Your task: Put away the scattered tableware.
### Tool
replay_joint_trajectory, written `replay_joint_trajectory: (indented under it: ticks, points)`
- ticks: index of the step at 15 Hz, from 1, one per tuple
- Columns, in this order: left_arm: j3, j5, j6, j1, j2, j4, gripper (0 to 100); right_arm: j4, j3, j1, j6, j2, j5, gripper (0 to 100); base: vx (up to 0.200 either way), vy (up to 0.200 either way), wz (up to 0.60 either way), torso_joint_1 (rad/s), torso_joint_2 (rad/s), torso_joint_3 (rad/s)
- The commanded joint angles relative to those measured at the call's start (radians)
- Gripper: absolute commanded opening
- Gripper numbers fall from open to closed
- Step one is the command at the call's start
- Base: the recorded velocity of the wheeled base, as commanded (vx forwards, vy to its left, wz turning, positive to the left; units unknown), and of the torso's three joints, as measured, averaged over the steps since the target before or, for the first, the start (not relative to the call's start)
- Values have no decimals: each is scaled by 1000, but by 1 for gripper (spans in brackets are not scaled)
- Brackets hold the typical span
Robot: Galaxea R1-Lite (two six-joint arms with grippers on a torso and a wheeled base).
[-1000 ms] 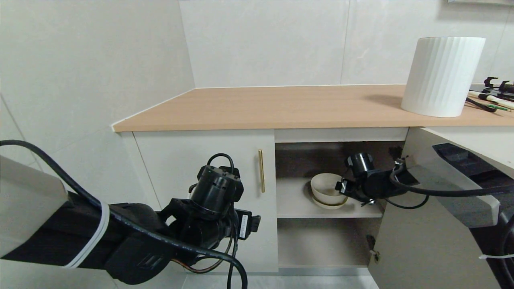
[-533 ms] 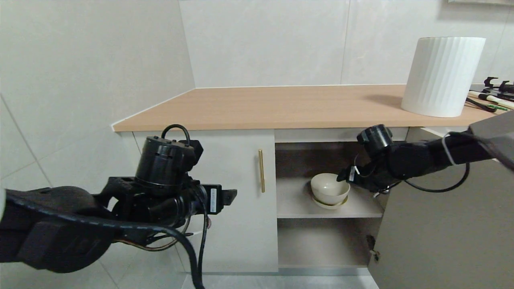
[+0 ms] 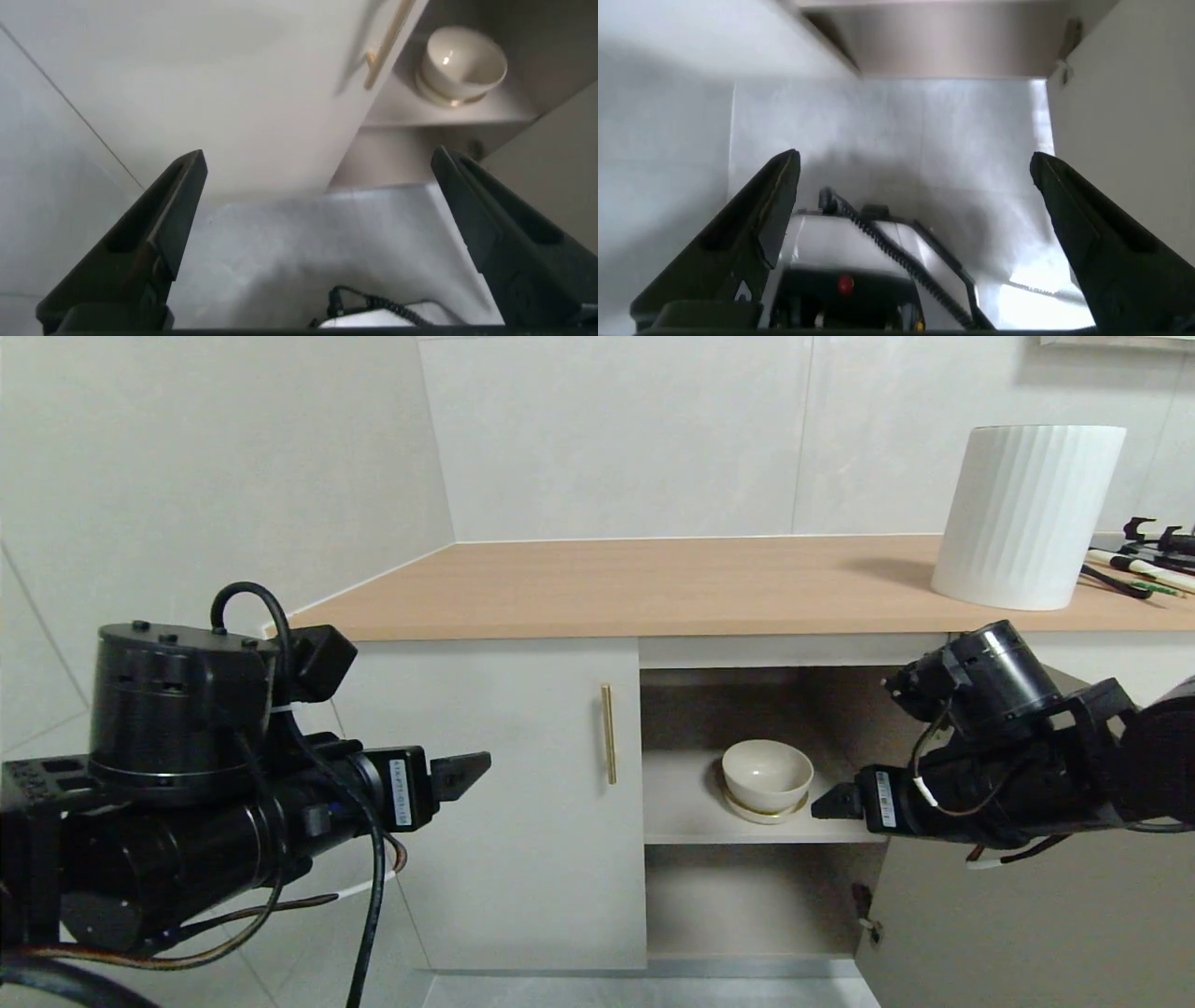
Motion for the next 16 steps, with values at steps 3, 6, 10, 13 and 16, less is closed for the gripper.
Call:
replay_joint_trajectory:
  ticks: [3, 6, 10, 13, 16]
  points:
    - [-2, 1, 1, 1, 2, -1, 100, -2, 20, 9, 0, -33, 0, 100, 0, 0, 0, 0, 0, 0]
    - [4, 2, -1, -2, 26, 1, 100, -3, 21, 9, 0, -36, 0, 100, 0, 0, 0, 0, 0, 0]
    - [5, 4, -3, -22, 23, 1, 100, -2, 23, 11, 0, -26, 0, 100, -150, 0, 0, 8, 2, 2]
    - [5, 2, -1, -22, 26, 1, 100, -2, 23, 11, -2, -33, -2, 100, -200, 0, 0, -4, -1, 7]
    - [7, 2, -1, -22, 29, 2, 100, -2, 23, 11, -3, -33, -2, 100, -200, 0, 0, 1, 1, -1]
